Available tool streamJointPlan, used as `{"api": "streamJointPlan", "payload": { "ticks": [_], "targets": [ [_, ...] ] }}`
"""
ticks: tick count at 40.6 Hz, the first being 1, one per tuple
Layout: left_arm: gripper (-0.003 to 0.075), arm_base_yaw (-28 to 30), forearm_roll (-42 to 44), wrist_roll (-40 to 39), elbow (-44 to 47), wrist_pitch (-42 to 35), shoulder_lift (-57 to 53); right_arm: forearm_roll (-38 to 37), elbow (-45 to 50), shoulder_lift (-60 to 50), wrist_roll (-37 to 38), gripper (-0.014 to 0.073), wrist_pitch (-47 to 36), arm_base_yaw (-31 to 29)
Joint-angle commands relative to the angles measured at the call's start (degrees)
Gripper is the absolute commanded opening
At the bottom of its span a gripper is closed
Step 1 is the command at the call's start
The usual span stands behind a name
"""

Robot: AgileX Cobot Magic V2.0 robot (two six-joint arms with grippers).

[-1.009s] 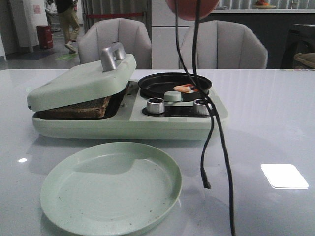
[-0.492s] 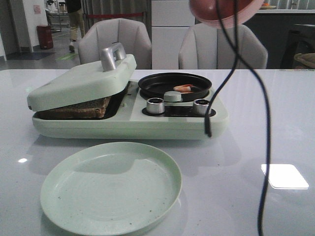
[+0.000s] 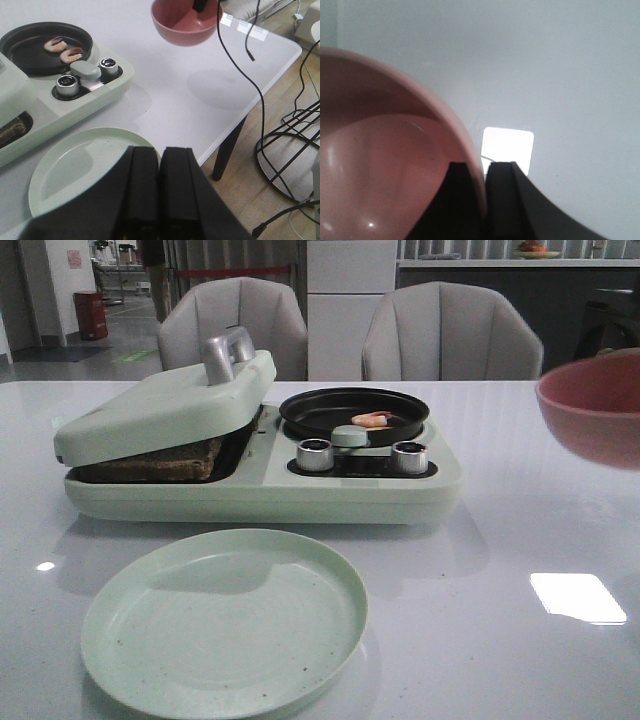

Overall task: Make breakfast with bread and shrimp
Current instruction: 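Carry the empty pink bowl back and set it on the table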

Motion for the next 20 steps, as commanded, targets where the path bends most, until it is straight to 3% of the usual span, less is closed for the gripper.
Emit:
{"api": "streamJointPlan", "payload": {
  "ticks": [1, 9, 15, 20],
  "targets": [
    [0.0098, -0.49, -1.54, -0.17, -1.69, -3.78, 0.07, 2.26, 5.12, -2.82, -1.52, 0.0045, -7.54, -1.67],
    [0.0098, -0.49, -1.54, -0.17, -1.69, -3.78, 0.07, 3.88, 15.41, -2.77, -1.52, 0.0045, -22.85, -2.05],
    [0.0098, -0.49, -1.54, -0.17, -1.69, -3.78, 0.07, 6.19, 17.53, -2.75, -1.52, 0.0057, -27.01, -2.05],
    [0.0098, -0.49, -1.54, -0.17, -1.69, -3.78, 0.07, 6.19, 17.53, -2.75, -1.52, 0.0186, -27.08, -2.05]
  ]
}}
